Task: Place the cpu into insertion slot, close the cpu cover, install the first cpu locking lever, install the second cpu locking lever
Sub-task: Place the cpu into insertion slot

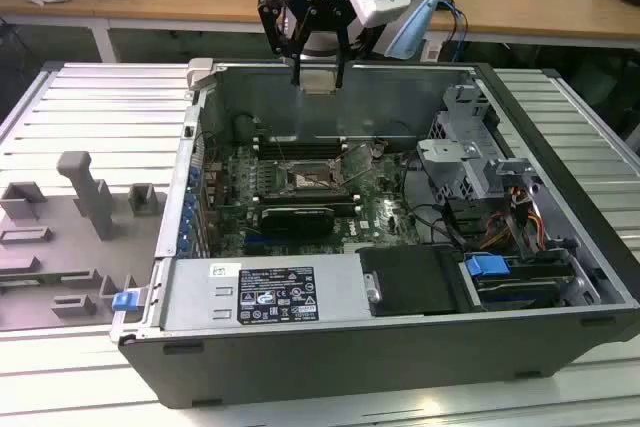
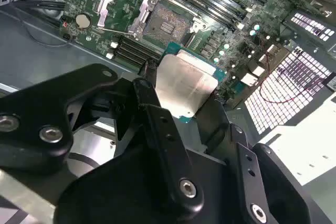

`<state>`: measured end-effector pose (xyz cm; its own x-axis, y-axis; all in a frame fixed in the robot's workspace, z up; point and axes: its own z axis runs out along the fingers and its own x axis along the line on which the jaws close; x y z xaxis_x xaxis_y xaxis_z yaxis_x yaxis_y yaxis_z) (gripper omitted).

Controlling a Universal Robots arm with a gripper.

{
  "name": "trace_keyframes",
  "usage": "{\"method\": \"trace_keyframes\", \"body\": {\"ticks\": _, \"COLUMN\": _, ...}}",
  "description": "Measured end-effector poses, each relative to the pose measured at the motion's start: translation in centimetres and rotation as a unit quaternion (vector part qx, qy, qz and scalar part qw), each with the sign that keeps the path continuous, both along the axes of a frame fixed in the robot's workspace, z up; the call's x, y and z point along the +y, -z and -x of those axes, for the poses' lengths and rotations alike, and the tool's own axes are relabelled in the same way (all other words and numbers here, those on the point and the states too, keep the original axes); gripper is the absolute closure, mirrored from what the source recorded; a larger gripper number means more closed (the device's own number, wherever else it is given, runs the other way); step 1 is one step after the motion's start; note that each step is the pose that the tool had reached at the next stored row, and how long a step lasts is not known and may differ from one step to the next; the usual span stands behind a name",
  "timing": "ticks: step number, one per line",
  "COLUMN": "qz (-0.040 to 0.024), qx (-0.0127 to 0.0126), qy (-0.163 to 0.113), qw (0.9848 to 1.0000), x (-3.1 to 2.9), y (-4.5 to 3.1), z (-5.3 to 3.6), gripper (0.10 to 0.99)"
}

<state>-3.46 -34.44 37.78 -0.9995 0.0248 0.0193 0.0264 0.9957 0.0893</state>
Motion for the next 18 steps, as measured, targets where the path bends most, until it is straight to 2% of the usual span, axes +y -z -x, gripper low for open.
{"method": "trace_keyframes", "body": {"ticks": 3, "qz": 0.0000, "qx": 0.0000, "qy": 0.006, "qw": 1.0000, "x": 0.00, "y": 0.00, "z": -0.01, "gripper": 0.545}}
{"method": "trace_keyframes", "body": {"ticks": 6, "qz": 0.0005, "qx": 0.0000, "qy": 0.028, "qw": 0.9996, "x": 0.00, "y": 0.01, "z": -0.01, "gripper": 0.545}}
{"method": "trace_keyframes", "body": {"ticks": 11, "qz": 0.0011, "qx": 0.0000, "qy": 0.064, "qw": 0.9980, "x": 0.00, "y": 0.01, "z": -0.02, "gripper": 0.545}}
{"method": "trace_keyframes", "body": {"ticks": 18, "qz": 0.0011, "qx": 0.0000, "qy": 0.092, "qw": 0.9958, "x": 0.00, "y": 0.02, "z": -0.02, "gripper": 0.545}}
